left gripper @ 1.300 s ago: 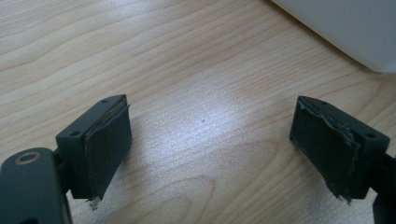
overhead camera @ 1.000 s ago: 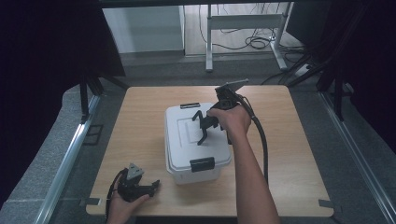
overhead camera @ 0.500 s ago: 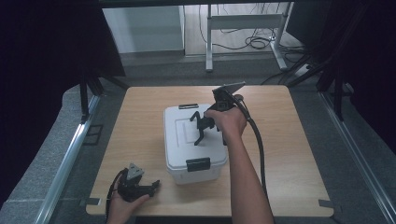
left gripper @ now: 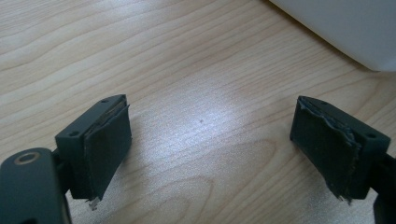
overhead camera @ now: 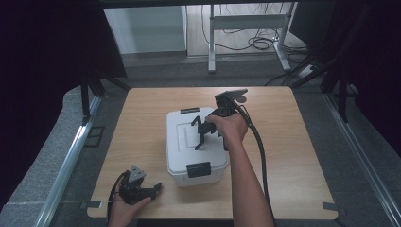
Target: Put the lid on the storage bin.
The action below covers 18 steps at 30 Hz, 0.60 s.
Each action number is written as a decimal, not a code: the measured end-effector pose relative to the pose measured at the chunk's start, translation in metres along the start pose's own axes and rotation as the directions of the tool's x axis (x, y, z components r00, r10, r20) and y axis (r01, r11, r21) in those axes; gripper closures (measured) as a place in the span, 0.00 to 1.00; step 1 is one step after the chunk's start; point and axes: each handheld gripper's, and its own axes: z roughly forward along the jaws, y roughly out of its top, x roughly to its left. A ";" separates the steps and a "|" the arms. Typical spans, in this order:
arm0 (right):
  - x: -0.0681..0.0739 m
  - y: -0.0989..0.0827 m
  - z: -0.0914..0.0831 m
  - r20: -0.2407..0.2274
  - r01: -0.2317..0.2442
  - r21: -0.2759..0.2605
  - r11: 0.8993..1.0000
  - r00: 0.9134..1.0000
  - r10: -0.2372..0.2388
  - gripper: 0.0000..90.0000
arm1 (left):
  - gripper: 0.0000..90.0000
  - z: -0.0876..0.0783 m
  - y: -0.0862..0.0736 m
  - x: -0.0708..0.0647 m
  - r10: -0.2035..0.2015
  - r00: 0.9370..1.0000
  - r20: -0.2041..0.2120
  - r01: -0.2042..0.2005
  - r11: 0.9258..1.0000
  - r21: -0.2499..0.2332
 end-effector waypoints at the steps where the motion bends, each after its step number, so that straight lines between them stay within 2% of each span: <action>1: -0.001 0.000 0.000 -0.005 0.001 -0.001 1.000 1.000 -0.001 0.92 | 0.14 0.000 0.000 0.000 0.000 1.000 0.000 0.000 1.000 0.000; 5: -0.002 0.000 0.000 -0.016 0.007 -0.002 1.000 1.000 -0.007 0.91 | 0.14 0.000 0.000 0.000 0.000 1.000 0.000 0.000 1.000 0.000; 9: -0.002 -0.001 0.000 -0.005 0.031 -0.002 1.000 1.000 -0.031 0.87 | 0.14 0.000 0.000 0.000 0.000 1.000 0.000 0.000 1.000 0.000; 10: -0.002 -0.001 -0.001 -0.004 0.051 -0.004 0.999 0.999 -0.052 0.82 | 0.14 0.000 0.000 0.000 0.000 1.000 0.000 0.000 1.000 0.000; 12: -0.002 -0.002 -0.002 -0.001 0.064 -0.005 0.998 0.998 -0.064 0.78 | 0.14 0.000 0.000 0.000 0.000 1.000 0.001 0.000 1.000 0.002; 18: -0.008 -0.005 -0.016 -0.011 0.125 -0.055 0.991 0.992 -0.126 0.64 | 0.14 0.000 0.000 0.000 -0.002 1.000 0.000 0.002 1.000 0.001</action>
